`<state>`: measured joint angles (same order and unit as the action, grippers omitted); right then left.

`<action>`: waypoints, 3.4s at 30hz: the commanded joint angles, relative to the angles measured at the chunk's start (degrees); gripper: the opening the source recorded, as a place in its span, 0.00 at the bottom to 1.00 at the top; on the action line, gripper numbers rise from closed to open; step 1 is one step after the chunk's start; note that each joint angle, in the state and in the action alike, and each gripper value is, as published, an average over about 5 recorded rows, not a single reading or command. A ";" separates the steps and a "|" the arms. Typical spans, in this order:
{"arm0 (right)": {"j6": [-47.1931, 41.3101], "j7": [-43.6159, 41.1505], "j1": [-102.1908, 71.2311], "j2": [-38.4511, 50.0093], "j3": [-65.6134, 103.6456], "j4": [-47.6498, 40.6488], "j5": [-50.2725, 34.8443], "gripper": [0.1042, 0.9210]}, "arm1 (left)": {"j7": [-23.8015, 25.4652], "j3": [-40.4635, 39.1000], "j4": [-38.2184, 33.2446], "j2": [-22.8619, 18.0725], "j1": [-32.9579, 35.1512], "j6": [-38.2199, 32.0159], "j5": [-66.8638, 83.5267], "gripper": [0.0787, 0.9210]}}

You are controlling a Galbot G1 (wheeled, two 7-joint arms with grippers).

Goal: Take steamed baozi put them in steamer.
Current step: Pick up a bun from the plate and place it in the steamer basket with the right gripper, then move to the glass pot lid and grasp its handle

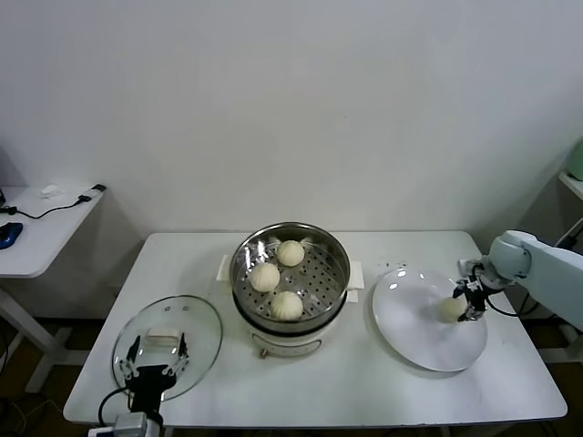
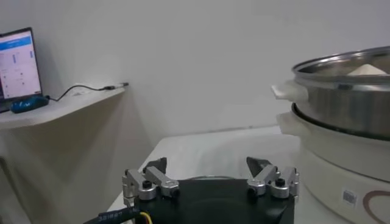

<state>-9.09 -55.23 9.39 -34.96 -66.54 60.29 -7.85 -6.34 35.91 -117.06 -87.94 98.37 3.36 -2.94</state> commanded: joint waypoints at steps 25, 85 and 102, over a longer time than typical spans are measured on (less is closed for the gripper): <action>-19.49 16.16 54.00 -21.42 -31.91 37.00 -53.58 0.57 | -0.18 -1.11 -1.60 0.49 0.62 -0.10 0.19 0.88; -5.31 51.25 -2.38 0.45 32.72 21.54 -42.52 0.88 | -0.47 1.64 -4.75 3.07 1.38 4.15 4.37 0.88; 17.18 52.52 -92.55 -12.38 108.95 35.12 -24.87 0.88 | -6.27 1.44 -3.39 3.61 0.97 2.84 -2.03 0.88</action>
<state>-6.44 -6.60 -24.07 -38.29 -8.63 89.81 -41.37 -9.97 37.46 -120.39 -84.88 99.05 6.37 -1.06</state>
